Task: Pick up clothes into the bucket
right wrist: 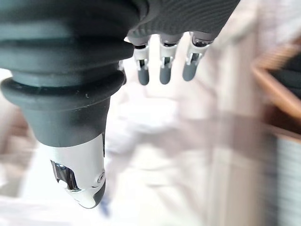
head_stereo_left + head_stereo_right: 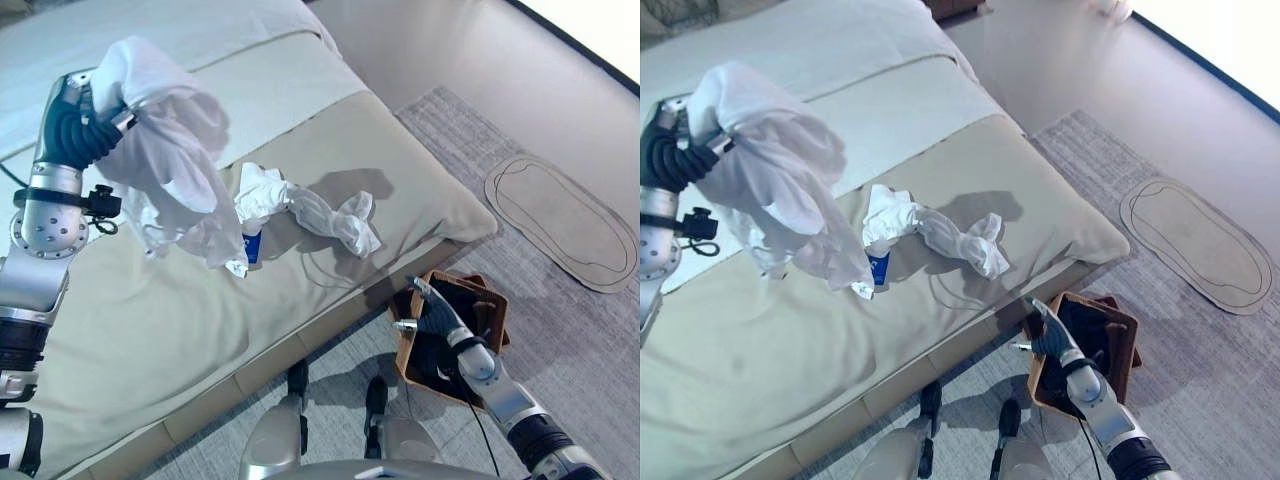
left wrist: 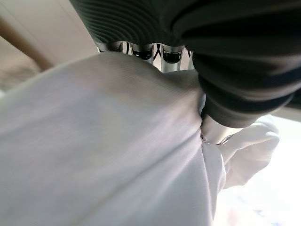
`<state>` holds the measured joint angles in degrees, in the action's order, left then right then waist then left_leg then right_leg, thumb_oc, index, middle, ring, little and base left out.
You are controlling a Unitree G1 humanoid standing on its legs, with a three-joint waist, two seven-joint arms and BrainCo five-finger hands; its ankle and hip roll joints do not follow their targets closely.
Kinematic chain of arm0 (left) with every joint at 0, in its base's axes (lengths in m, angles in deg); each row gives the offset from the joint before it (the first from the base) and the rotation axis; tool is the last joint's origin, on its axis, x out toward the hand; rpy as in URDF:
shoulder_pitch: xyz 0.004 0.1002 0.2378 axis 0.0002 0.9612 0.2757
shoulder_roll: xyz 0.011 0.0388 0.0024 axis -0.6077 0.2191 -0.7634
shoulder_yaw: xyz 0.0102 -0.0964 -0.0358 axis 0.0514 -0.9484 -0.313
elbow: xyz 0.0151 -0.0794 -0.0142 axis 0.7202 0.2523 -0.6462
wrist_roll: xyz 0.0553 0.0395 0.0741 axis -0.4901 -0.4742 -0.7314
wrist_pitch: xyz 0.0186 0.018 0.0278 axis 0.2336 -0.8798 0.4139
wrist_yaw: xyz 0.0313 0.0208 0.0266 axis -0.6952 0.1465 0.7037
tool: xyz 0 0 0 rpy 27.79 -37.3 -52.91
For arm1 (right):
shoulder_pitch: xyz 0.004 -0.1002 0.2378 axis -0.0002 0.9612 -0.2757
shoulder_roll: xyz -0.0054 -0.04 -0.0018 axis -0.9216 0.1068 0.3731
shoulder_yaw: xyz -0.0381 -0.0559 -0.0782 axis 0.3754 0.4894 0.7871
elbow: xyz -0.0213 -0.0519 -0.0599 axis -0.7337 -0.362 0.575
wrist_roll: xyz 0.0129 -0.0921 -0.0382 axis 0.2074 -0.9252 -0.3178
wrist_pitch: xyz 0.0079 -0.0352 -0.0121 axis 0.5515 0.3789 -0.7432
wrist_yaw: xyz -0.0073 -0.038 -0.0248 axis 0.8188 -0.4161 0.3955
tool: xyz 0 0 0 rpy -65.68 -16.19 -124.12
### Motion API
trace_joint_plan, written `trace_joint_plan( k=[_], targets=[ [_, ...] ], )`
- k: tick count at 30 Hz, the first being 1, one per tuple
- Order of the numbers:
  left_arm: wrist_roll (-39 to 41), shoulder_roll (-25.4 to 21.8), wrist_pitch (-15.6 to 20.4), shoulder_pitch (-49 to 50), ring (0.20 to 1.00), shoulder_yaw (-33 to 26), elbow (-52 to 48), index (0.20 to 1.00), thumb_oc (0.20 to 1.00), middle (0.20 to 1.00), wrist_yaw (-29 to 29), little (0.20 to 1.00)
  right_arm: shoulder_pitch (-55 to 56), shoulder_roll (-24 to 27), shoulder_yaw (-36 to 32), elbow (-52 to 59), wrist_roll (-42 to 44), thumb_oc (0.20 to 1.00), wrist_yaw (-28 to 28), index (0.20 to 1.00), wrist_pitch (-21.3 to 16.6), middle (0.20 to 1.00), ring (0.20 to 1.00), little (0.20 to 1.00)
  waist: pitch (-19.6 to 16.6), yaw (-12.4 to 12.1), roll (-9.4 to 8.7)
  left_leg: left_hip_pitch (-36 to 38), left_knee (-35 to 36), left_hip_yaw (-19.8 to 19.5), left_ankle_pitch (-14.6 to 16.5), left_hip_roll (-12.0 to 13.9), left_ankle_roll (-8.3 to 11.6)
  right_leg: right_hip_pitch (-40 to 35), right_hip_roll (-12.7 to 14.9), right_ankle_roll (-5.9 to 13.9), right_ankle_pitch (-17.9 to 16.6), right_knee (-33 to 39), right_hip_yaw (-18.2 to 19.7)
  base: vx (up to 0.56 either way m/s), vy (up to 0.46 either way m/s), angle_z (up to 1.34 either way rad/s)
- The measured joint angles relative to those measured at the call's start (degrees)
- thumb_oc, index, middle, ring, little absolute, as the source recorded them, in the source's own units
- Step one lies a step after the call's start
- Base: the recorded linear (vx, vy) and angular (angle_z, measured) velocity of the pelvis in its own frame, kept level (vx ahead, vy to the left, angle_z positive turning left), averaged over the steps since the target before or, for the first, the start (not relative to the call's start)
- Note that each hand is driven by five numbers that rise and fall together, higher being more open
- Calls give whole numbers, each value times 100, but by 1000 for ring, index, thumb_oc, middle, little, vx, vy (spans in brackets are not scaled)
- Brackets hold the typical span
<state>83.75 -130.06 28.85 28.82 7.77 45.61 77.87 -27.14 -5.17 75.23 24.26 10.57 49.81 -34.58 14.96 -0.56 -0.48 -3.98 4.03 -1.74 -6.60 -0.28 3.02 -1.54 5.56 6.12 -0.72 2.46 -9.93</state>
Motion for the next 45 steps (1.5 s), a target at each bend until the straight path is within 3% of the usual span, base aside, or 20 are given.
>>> trace_joint_plan(
  k=[6,12,17,19,25,34,35,36,37,45],
  targets=[
    [758,14,200,24,200,439,-779,200,200,200,-537,200,-412,-47,-53,1212,636,1000,120,1000,-203,1000,1000,1000,-477,30,52,278,91,-2,33,39,46,-351,-91,-6,-2,222,-8,59,-14,0],
    [1888,-20,189,-10,200,1222,-1415,200,200,200,-1410,200,-1034,-133,296,1845,1998,1000,564,1000,-178,1000,1000,1000,-776,4,151,462,94,9,54,112,74,-550,-170,-37,10,264,-7,32,-9,0],
    [2545,-686,47,-429,200,2370,-2009,200,200,200,-1981,200,-1310,-88,917,2038,3235,1000,950,1000,-85,1000,1000,1000,-903,52,163,548,97,9,90,143,119,-641,-202,-67,25,264,-5,17,-1,0],
    [2796,-702,13,-563,200,2563,-2084,200,200,200,-2113,200,-1385,-51,1174,2149,3777,1000,1158,1000,-39,1000,1000,1000,-950,99,175,546,97,6,94,154,123,-640,-209,-76,19,264,-4,0,0,0],
    [3388,-695,-69,-1134,200,3162,-2120,200,200,200,-2268,200,-1873,249,1909,2329,5188,1000,1469,1000,189,1000,1000,1000,-1042,129,178,562,96,21,85,201,112,-640,-237,-117,-8,264,15,6,0,-2],
    [3425,-705,-169,-1998,200,4033,-1851,200,200,200,-2191,200,-2834,751,2953,2318,6463,1000,1485,1000,564,1000,1000,1000,-1121,104,218,602,94,81,78,224,106,-651,-264,-123,-12,262,56,0,-5,-3],
    [3416,-710,-167,-2016,200,4029,-1844,200,200,200,-2164,200,-2896,781,2965,2318,6526,746,1487,746,597,746,746,746,-1127,112,214,636,94,112,78,221,106,-671,-269,-123,-12,262,85,-5,-16,-8],
    [3372,-701,-166,-2046,200,4046,-1822,200,200,200,-2154,200,-2936,810,2995,2318,6577,373,1487,373,605,373,373,373,-1140,117,214,637,94,119,78,219,106,-670,-267,-123,-12,262,90,-2,-12,-7],
    [3322,-697,-170,-2118,200,4100,-1787,200,200,200,-2145,200,-2992,885,3052,2319,6656,200,1488,200,612,200,200,200,-1147,117,208,637,94,120,78,219,106,-670,-265,-123,-12,262,92,0,0,0],
    [3043,-452,-173,-2120,200,4135,-1541,200,200,200,-2068,200,-3049,1001,3144,2342,7082,200,1601,200,723,200,200,200,-1188,121,192,640,95,125,78,231,106,-668,-273,-123,-12,262,96,0,0,0]
  ],
)
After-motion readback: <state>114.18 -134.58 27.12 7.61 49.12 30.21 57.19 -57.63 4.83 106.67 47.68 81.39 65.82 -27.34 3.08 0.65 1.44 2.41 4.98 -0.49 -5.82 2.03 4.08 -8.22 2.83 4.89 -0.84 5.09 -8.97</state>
